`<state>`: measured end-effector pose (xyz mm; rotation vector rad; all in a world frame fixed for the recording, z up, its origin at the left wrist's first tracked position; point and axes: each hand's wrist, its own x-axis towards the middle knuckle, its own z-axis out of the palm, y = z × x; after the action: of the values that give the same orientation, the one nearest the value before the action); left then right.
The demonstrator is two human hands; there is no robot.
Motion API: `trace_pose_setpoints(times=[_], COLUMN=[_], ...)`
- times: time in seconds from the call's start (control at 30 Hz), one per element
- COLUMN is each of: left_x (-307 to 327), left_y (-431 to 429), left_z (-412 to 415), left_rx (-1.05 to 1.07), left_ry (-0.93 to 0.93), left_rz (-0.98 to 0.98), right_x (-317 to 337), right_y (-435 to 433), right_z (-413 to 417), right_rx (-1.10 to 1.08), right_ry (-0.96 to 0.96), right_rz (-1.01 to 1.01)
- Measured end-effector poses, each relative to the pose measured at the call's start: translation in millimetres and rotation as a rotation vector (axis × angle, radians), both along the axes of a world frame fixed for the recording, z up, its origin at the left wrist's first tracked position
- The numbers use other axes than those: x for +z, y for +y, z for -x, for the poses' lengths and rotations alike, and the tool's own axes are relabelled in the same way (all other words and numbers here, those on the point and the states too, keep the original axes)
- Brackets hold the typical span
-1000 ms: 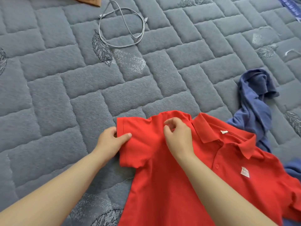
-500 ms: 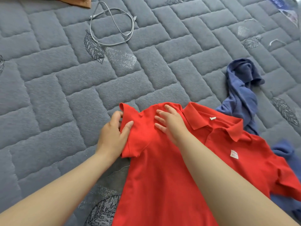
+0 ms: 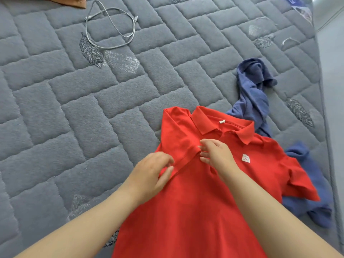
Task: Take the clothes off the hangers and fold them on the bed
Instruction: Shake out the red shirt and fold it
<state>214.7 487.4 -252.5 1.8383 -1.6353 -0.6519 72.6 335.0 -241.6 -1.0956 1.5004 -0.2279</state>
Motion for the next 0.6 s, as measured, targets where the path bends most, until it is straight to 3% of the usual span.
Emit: trace_pose_setpoints(times=[0.07, 0.17, 0.43, 0.53, 0.6], left_x=[-12, -29, -44, -47, -48], left_y=[7, 19, 18, 19, 20], left_z=[-3, -13, -18, -20, -22], left_rx=[0.184, 0.411, 0.58, 0.621, 0.603], left_ry=[-0.049, -0.059, 0.199, 0.222, 0.263], left_rz=[-0.053, -0.288, -0.453, -0.464, -0.479], right_x=[-9, -18, -18, -13, -11], right_y=[3, 7, 11, 14, 7], right_z=[2, -6, 5, 11, 1], right_rx=[0.132, 0.256, 0.206, 0.31, 0.38], right_ry=[0.11, 0.242, 0.423, 0.495, 0.502], right_rz=[0.048, 0.183, 0.307, 0.228, 0.308])
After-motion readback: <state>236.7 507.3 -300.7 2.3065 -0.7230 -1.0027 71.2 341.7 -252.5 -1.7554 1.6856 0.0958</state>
